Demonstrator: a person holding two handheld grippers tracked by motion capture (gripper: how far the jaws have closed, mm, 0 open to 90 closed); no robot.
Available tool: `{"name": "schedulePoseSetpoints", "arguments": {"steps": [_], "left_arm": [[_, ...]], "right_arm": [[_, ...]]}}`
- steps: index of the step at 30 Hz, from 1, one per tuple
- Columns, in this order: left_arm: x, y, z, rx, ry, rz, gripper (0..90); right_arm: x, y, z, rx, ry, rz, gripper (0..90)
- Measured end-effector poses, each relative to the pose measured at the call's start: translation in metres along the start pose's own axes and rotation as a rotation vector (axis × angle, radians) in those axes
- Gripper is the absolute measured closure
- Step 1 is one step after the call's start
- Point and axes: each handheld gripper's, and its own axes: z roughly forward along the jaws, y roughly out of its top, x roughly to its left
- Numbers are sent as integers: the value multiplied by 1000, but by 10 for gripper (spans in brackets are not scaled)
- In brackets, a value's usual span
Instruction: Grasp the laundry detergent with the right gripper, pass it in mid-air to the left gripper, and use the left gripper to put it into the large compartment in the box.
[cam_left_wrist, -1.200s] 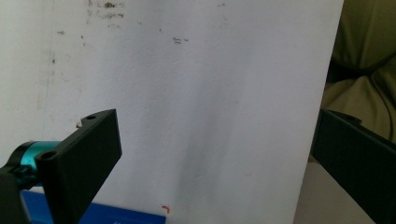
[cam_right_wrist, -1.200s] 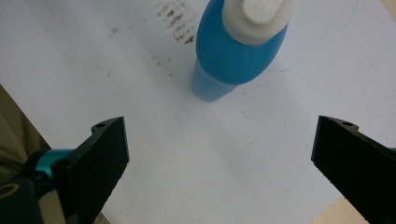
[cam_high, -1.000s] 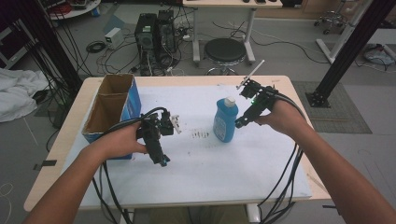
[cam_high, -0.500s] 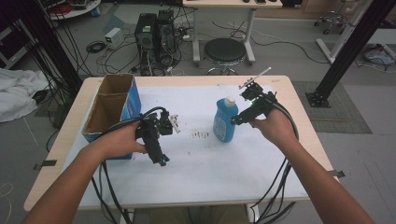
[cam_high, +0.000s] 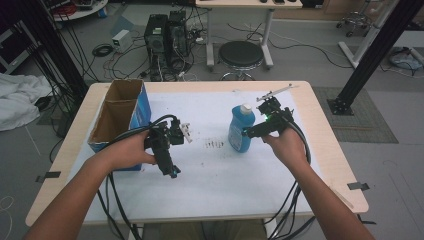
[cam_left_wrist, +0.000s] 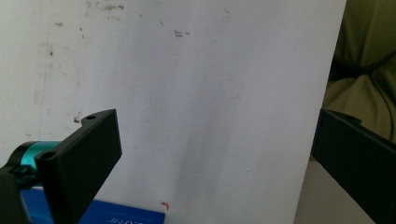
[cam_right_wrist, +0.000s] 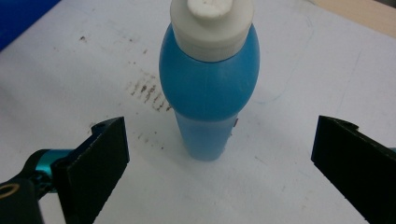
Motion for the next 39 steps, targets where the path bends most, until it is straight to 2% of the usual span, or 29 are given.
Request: {"name": "schedulePoseSetpoints", "arguments": {"steps": [1,6,9,13,20,39], "left_arm": [[0,0,0,0,-1,0,17],[1,0,0,-1,-1,-1,17],[1,0,1,-1,-2,-2,17],[2,0,1,0,-3,-1,16],[3,-1,1,0,-5,-7,17],[5,-3,2,2,-8,-11,17]], "right_arm": [[1,-6,3,-42,-6,11,31],[2,-11,7,-70,-11,17,31],[3,-15,11,-121,-11,24,31],[6,-20,16,-142,-15,22,31],[6,-30,30,-202,-11,47,31],[8,-37,57,-279,-2,56,31]]}}
